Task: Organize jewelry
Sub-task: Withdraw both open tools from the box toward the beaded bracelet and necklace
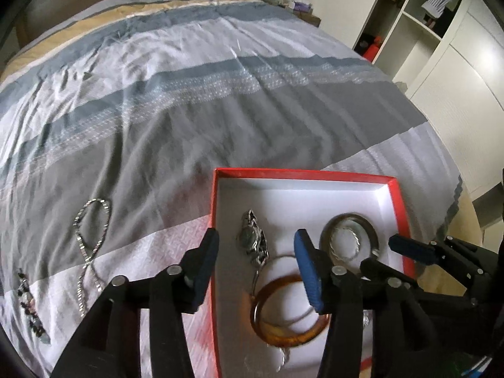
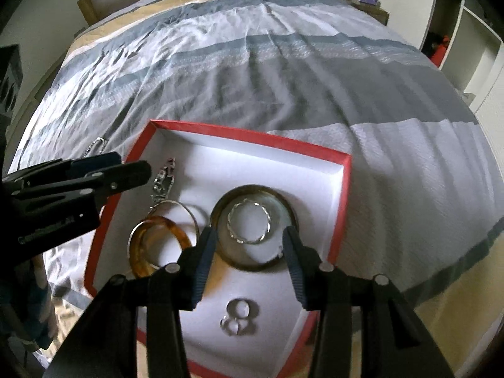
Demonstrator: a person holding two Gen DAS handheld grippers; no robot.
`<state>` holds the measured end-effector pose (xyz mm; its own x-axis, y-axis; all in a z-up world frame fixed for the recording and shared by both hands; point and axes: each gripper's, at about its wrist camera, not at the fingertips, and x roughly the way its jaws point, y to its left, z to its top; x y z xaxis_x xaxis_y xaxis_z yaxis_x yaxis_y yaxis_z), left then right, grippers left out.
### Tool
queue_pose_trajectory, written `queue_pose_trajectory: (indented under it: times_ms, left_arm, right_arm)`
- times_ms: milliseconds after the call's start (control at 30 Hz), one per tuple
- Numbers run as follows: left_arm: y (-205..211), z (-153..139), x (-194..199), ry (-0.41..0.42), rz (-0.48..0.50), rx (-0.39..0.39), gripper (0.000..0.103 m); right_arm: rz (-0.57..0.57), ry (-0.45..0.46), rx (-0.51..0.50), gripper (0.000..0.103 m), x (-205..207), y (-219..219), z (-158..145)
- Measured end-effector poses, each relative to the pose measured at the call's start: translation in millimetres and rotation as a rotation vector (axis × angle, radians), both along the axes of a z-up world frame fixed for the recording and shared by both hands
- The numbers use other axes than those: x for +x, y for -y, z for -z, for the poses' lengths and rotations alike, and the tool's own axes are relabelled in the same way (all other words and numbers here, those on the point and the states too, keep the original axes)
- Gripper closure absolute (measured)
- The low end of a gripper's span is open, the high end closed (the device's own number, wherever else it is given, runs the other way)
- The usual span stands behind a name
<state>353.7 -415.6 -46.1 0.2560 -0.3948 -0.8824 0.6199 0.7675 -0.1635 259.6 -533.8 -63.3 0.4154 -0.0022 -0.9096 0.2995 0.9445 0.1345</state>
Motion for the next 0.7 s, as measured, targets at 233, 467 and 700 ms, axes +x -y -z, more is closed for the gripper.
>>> queue_pose_trajectory:
  times_ms: [233, 467, 700]
  left_arm:
    - [-27.9, -29.7, -20.7, 0.032, -0.017, -0.007, 0.044]
    - [-69.4, -49.4, -42.1, 0.068, -0.036, 0.008, 0.038]
    - [-120.1, -57.0, -52.7, 0.08, -0.097, 0.031, 0.034]
  right_arm:
    - [0.025, 0.014, 0.015, 0.06, -24.5, -16.7, -19.3]
    - [0.017, 0.02, 0.029, 0.06, -45.4, -45.8, -33.1]
    - [-0.022, 0.026, 0.037, 0.06, -45.4, -83.5, -44.3]
